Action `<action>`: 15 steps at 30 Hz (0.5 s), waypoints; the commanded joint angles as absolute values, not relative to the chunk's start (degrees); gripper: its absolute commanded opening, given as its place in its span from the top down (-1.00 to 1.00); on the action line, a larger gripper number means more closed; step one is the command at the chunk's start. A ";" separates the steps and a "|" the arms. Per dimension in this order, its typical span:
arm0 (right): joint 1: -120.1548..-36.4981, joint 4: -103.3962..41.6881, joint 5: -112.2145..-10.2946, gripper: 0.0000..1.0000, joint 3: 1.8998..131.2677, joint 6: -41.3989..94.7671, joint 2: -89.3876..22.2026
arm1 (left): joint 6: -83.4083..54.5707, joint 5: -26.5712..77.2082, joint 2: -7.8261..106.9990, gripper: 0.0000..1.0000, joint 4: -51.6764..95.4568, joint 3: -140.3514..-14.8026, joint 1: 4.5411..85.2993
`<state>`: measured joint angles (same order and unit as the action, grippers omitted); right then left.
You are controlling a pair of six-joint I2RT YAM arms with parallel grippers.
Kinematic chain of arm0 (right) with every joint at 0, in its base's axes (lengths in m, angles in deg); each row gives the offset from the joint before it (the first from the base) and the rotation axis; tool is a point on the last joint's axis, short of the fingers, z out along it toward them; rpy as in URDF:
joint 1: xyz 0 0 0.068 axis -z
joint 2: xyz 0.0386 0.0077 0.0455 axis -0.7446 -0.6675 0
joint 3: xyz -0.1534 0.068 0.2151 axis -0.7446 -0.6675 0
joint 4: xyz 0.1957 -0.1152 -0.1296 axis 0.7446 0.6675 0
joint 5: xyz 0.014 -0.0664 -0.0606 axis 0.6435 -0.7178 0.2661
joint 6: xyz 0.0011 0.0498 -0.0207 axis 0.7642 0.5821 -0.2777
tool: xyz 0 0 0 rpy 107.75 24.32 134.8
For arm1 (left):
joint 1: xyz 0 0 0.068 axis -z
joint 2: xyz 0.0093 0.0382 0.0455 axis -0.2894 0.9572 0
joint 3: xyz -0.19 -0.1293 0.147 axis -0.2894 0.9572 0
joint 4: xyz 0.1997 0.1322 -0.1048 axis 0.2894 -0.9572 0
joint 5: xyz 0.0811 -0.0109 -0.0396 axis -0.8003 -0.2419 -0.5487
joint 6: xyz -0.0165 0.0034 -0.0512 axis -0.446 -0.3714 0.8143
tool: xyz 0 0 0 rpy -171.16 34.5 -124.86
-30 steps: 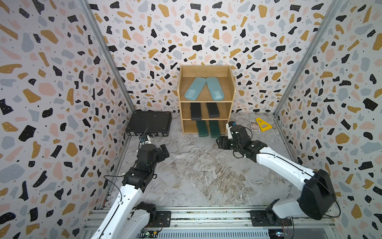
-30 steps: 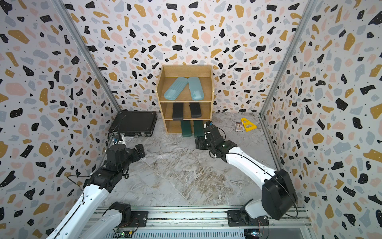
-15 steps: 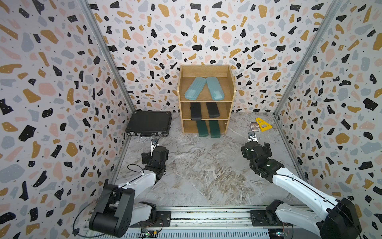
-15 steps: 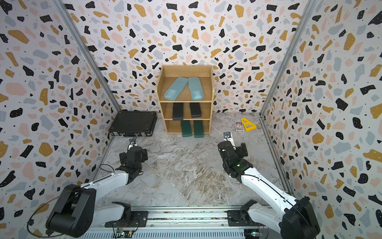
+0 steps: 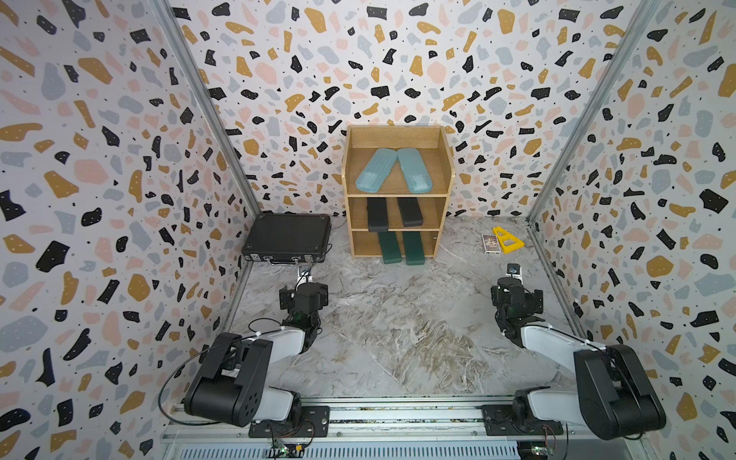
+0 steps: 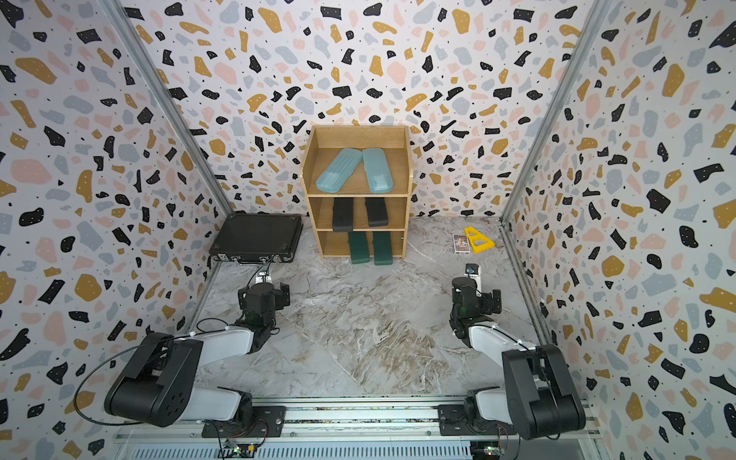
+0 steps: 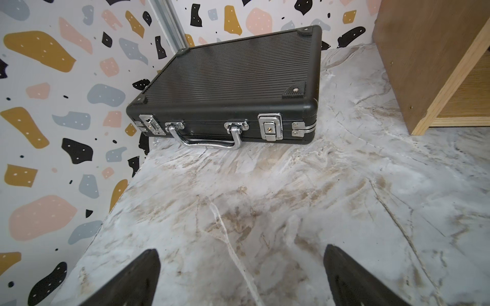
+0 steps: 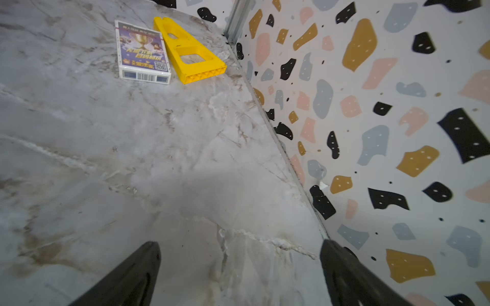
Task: Place the pencil cases on the shelf according to color
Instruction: Reset both arms
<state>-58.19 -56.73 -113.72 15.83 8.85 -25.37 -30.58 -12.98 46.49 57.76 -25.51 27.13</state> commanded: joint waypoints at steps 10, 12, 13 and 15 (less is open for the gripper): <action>-55.13 -71.19 -98.56 -1.00 15.07 9.30 -30.52 | -31.84 -5.72 47.23 -0.99 66.14 -22.50 25.52; -55.03 -72.67 -98.79 -1.00 13.83 9.67 -29.81 | -31.90 -5.88 47.67 -0.99 67.56 -22.18 25.57; -54.92 -73.44 -98.57 -1.00 13.57 9.63 -29.88 | -31.90 -5.81 47.70 -0.99 67.58 -22.14 25.57; -54.14 -73.23 -95.74 -1.00 13.49 9.76 -29.89 | -31.90 -5.91 47.58 -0.99 67.35 -22.23 25.57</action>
<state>-55.00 -71.42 -99.23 13.25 9.09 -31.07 -31.23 -6.59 47.93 64.67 -22.21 25.84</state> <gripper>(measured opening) 0.995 0.993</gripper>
